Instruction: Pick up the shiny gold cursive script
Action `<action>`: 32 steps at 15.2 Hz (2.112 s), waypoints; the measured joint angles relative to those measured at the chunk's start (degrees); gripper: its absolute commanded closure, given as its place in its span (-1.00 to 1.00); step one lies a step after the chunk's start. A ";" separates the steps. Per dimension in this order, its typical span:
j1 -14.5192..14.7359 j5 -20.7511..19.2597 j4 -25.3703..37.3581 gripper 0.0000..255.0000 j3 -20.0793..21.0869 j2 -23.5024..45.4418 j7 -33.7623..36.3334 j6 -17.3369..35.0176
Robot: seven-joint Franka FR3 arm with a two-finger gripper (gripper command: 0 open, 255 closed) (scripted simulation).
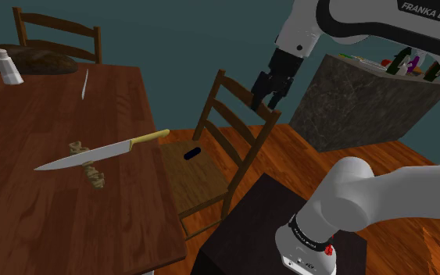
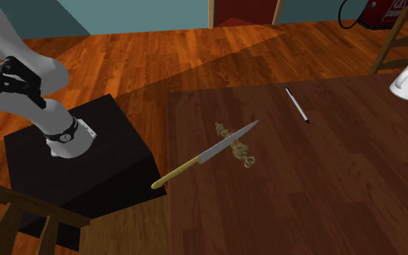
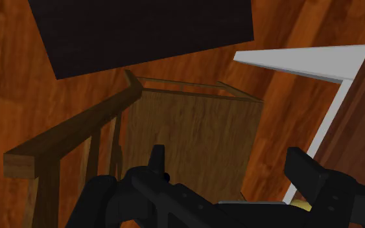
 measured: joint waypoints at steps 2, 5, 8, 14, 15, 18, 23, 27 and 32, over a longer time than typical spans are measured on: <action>0.22 0.36 -0.16 -1.00 0.69 0.30 0.62 0.48; 1.24 1.81 1.37 -1.00 3.90 3.90 3.56 2.59; 2.25 3.19 2.42 -1.00 7.59 7.61 7.02 5.34; 3.76 4.39 8.68 -1.00 14.95 17.74 14.58 9.30; 3.87 4.27 9.88 -1.00 15.97 19.42 15.71 9.74; 4.11 3.38 13.98 -1.00 19.17 25.40 19.34 11.42; 4.91 0.37 21.47 -1.00 24.43 35.68 26.44 13.44; 6.18 -3.81 29.35 -1.00 27.74 44.86 32.35 13.34; 9.76 -10.83 41.51 -1.00 30.08 58.32 39.72 11.99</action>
